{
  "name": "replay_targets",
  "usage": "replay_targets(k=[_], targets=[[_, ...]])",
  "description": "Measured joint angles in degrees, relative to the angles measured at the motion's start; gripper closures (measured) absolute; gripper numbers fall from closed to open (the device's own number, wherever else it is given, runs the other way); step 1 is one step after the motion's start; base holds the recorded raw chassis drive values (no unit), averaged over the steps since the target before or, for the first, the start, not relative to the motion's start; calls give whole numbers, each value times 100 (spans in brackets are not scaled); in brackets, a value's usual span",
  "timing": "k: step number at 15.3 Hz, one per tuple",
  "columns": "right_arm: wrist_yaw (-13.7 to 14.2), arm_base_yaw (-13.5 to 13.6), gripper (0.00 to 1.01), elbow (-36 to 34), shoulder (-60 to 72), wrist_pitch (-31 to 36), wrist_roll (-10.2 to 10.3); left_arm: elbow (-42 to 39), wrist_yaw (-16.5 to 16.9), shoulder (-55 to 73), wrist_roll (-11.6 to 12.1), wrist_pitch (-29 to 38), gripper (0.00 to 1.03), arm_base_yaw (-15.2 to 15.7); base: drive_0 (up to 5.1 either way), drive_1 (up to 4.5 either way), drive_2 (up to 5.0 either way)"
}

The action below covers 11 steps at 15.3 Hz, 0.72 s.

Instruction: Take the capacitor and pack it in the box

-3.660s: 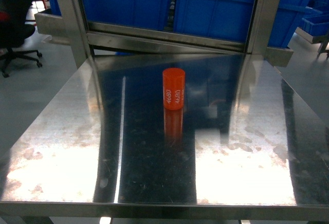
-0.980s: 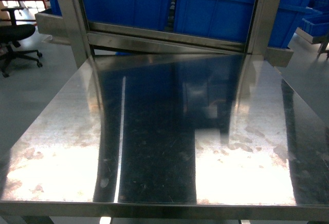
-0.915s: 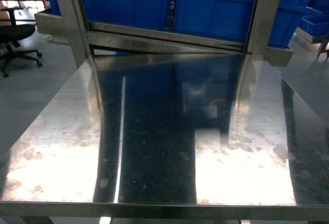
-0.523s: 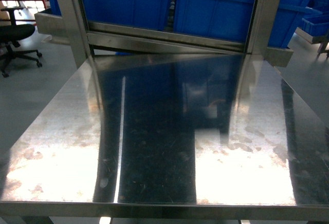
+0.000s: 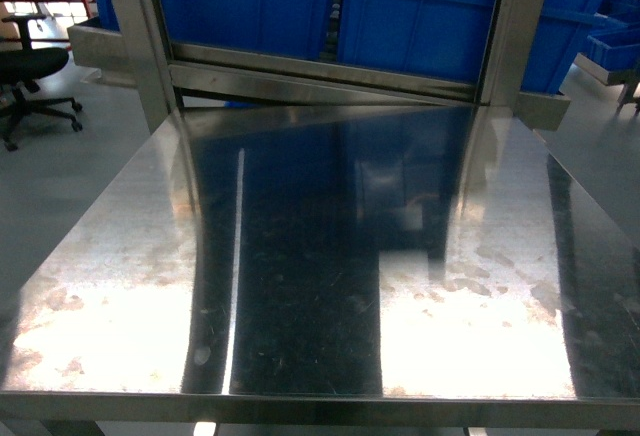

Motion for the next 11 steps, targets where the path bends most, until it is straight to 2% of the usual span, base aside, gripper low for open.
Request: replay_targets(k=[6,11], targets=[[2,0,3,0,0,-2,0,0,0,-295,0,-323,61,0,0,0,0],[2,0,3,0,0,-2,0,0,0,-1137,0,-1121,61,0,0,0,0]])
